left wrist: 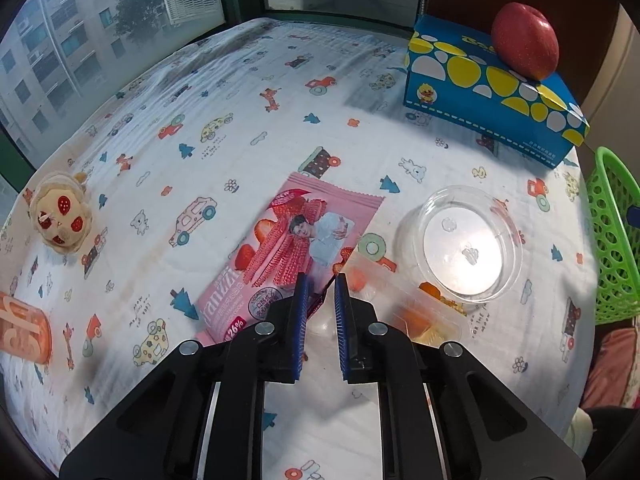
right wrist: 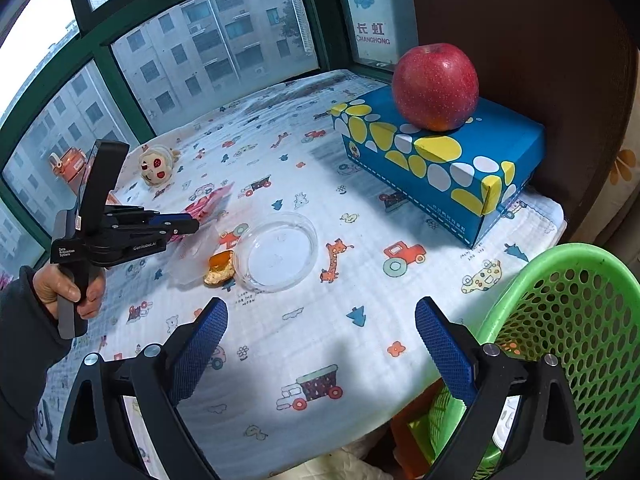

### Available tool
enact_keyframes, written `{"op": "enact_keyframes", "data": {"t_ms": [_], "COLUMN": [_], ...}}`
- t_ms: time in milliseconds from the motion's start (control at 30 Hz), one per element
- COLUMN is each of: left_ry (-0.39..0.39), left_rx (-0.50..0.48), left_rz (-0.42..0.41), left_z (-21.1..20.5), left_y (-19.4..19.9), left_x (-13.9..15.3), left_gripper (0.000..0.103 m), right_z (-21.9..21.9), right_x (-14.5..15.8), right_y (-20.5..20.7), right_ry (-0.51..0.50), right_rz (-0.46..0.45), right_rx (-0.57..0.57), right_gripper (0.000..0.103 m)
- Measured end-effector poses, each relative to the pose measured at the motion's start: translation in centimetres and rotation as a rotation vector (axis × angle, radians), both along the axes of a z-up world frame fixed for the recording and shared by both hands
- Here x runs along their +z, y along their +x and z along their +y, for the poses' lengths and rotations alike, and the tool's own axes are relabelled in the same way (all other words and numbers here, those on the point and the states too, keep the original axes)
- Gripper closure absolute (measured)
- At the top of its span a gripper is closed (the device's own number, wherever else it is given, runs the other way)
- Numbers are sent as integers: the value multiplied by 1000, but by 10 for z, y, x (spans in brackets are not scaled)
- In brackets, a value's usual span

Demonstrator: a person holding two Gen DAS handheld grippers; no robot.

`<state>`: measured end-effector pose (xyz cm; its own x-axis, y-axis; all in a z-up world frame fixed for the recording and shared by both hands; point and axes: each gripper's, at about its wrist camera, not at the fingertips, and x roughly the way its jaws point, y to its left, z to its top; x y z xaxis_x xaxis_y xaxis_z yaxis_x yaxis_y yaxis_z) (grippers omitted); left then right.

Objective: Collect trash
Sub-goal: 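Close the left tool on the pink wrapper and lift it, then grasp the clear plastic container with the right tool while the left tool holds the wrapper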

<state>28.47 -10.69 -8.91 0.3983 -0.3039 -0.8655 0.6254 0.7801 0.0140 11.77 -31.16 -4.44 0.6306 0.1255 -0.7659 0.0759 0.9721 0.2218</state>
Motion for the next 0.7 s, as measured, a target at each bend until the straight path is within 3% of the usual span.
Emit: {"op": "enact_keyframes", "data": {"t_ms": [267,700], "left_ry": [-74,-153], "left_rx": [103,222], "left_rz": [-14,-20], "left_z": [30,91], "left_y": [3,-8], "left_x": [22,43], "left_gripper": [97,97], "right_z": [17,91], "right_x": [0,-6], "right_y": [13,53], "right_ry": [22,9], "right_rz": [-2,2], "right_rx": [40,228], "right_gripper": [11,16]}}
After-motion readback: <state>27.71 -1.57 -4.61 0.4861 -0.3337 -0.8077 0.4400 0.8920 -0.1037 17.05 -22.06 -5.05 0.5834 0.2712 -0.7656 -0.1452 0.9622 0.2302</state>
